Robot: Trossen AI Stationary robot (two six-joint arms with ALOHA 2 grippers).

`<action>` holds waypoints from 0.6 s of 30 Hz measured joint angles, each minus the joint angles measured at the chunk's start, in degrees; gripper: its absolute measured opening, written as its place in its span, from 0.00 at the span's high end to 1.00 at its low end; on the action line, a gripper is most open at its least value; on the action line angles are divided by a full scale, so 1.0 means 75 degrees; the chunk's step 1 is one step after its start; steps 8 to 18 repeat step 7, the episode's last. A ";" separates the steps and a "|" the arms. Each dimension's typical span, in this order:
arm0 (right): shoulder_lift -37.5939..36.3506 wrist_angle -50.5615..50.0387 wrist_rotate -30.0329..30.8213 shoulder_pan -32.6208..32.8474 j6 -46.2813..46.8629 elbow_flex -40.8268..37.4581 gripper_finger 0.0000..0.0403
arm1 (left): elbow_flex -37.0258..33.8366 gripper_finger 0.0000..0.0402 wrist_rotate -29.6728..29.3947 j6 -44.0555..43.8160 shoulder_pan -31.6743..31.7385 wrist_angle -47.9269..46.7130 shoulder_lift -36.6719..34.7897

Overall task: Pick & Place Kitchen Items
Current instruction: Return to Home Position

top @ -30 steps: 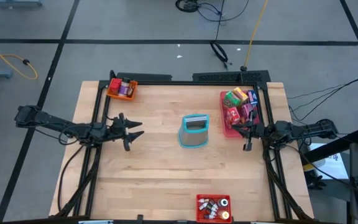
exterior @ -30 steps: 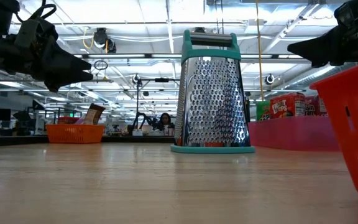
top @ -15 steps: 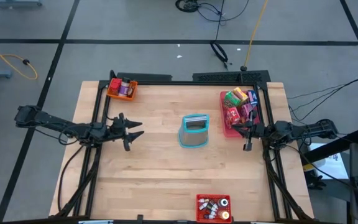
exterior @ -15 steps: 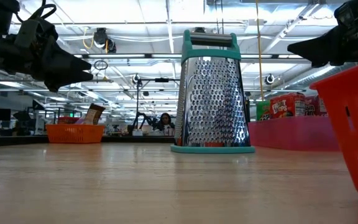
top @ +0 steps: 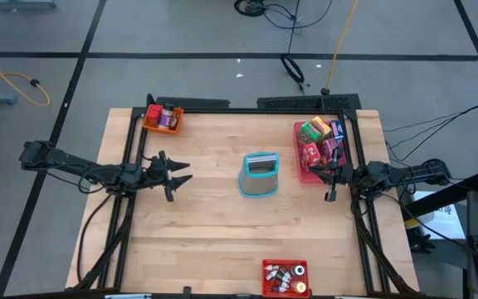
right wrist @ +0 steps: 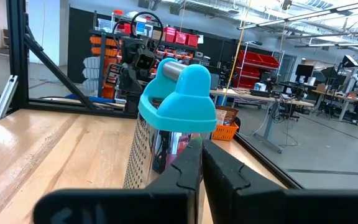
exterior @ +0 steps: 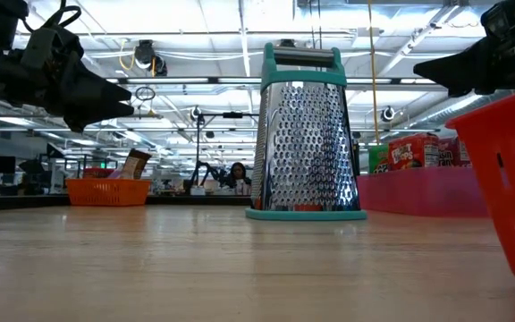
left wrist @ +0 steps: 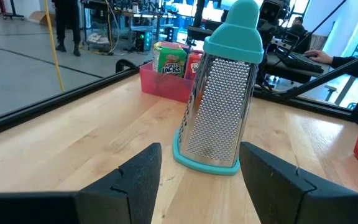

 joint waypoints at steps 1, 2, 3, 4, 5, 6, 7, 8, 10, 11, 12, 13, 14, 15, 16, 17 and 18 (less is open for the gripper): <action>0.0000 0.0001 0.0000 0.0000 0.0000 0.0000 0.98 | 0.0000 0.46 0.0000 0.0000 0.0000 0.0000 0.0000; 0.0000 0.0001 0.0000 0.0000 0.0003 0.0000 0.98 | 0.0000 0.46 0.0000 0.0000 0.0000 0.0000 0.0000; 0.0000 0.0001 0.0000 0.0000 0.0003 -0.0003 0.98 | 0.0000 0.46 0.0000 0.0000 0.0000 0.0000 0.0000; 0.0000 0.0001 0.0000 0.0000 0.0002 -0.0001 0.98 | 0.0000 0.46 0.0000 0.0000 0.0000 0.0000 0.0000; -0.0001 0.0001 0.0001 0.0000 0.0001 -0.0001 0.98 | 0.0000 0.46 0.0000 0.0000 0.0000 0.0000 0.0000; -0.0001 0.0001 0.0003 0.0000 0.0002 -0.0002 0.98 | 0.0000 0.46 0.0000 0.0000 0.0000 0.0000 0.0000; 0.0000 0.0000 0.0001 0.0000 0.0001 -0.0001 0.98 | 0.0000 0.46 0.0000 0.0000 0.0000 0.0000 0.0000; 0.0000 0.0000 0.0001 0.0000 0.0001 -0.0001 0.98 | 0.0000 0.46 0.0000 0.0000 0.0000 0.0000 0.0000; 0.0000 0.0000 0.0001 0.0000 0.0001 -0.0001 0.98 | 0.0000 0.46 0.0000 0.0000 0.0000 0.0000 0.0000; 0.0000 0.0000 0.0001 0.0000 0.0001 -0.0001 0.98 | 0.0000 0.46 0.0000 0.0000 0.0000 0.0000 0.0000; 0.0000 0.0000 0.0001 0.0000 0.0001 -0.0001 0.98 | 0.0000 0.46 0.0000 0.0000 0.0000 0.0000 0.0000; 0.0000 0.0000 0.0001 0.0000 0.0001 -0.0001 0.98 | 0.0000 0.46 0.0000 0.0000 0.0000 0.0000 0.0000; 0.0000 0.0000 0.0001 0.0000 0.0001 -0.0001 0.98 | 0.0000 0.46 0.0000 0.0000 0.0000 0.0000 0.0000; 0.0000 0.0000 0.0001 0.0000 0.0001 -0.0001 0.98 | 0.0000 0.46 0.0000 0.0000 0.0000 0.0000 0.0000; 0.0000 0.0000 0.0001 0.0000 0.0001 -0.0001 0.98 | 0.0000 0.46 0.0000 0.0000 0.0000 0.0000 0.0000; 0.0000 0.0000 0.0001 0.0000 0.0001 -0.0001 0.98 | 0.0000 0.46 0.0000 0.0000 0.0000 0.0000 0.0000; 0.0000 0.0000 0.0001 0.0000 0.0001 -0.0001 0.98 | 0.0000 0.46 0.0000 0.0000 0.0000 0.0000 0.0000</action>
